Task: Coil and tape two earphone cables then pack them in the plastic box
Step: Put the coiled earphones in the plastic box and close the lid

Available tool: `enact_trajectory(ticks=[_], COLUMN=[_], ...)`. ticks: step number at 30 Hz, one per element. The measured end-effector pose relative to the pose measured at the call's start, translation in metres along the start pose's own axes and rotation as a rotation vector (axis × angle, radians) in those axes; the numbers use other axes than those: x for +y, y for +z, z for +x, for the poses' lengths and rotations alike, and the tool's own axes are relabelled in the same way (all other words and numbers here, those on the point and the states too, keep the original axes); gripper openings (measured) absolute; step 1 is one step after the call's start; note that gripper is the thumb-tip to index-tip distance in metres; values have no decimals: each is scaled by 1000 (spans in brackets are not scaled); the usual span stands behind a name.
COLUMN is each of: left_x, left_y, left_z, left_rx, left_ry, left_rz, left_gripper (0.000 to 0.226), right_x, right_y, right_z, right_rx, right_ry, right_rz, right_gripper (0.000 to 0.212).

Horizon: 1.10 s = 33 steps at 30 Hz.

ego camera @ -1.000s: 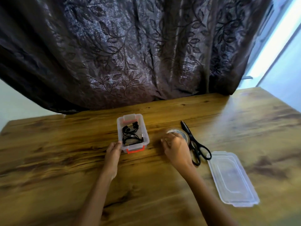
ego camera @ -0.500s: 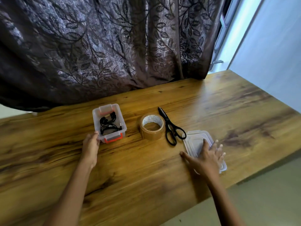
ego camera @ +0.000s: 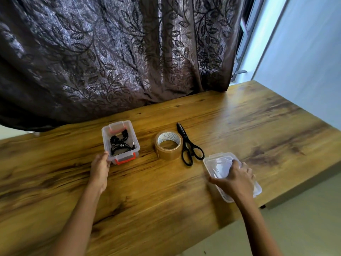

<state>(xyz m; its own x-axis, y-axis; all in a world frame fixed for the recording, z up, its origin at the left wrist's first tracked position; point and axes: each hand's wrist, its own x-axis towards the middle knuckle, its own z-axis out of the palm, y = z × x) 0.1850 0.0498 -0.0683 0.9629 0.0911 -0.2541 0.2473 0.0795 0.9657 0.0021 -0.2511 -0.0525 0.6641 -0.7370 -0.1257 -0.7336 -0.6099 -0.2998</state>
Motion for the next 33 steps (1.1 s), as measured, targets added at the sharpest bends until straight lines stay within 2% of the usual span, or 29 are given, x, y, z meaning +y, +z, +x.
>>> enact_trajectory(ticks=[5, 15, 18, 21, 23, 26, 28, 31, 33], left_x=[-1, -4, -6, -7, -8, -9, -9, -8, -8], left_y=[0, -3, -5, -7, -8, -8, -7, -7, -8], left_z=[1, 5, 5, 6, 7, 7, 5, 5, 6], left_rx=[-3, -28, -40, -43, -45, -42, -44, -63, -60], left_ry=[-9, -27, -34, -34, -41, -54, -60, -61, -74], left_rz=[2, 12, 10, 15, 31, 40, 41, 48, 51], left_gripper=[32, 29, 30, 29, 28, 22, 19, 28, 27], right_x=[3, -37, -62, -94, -117, -150, -170, -194, -209], right_y=[-6, -14, -16, -22, -25, -27, -26, -23, -17], right_z=[-4, -5, -9, -17, -21, -24, -23, -20, -15], right_rx=[-2, 71, -30, -214, -328, -467, -545, -638, -746], right_ry=[-3, -173, -233, -289, -334, -407, -444, -447, -392], right_rz=[-18, 296, 506, 803, 939, 995, 1021, 1084, 1223], right_gripper=[103, 93, 85, 66, 61, 64, 58, 52, 49])
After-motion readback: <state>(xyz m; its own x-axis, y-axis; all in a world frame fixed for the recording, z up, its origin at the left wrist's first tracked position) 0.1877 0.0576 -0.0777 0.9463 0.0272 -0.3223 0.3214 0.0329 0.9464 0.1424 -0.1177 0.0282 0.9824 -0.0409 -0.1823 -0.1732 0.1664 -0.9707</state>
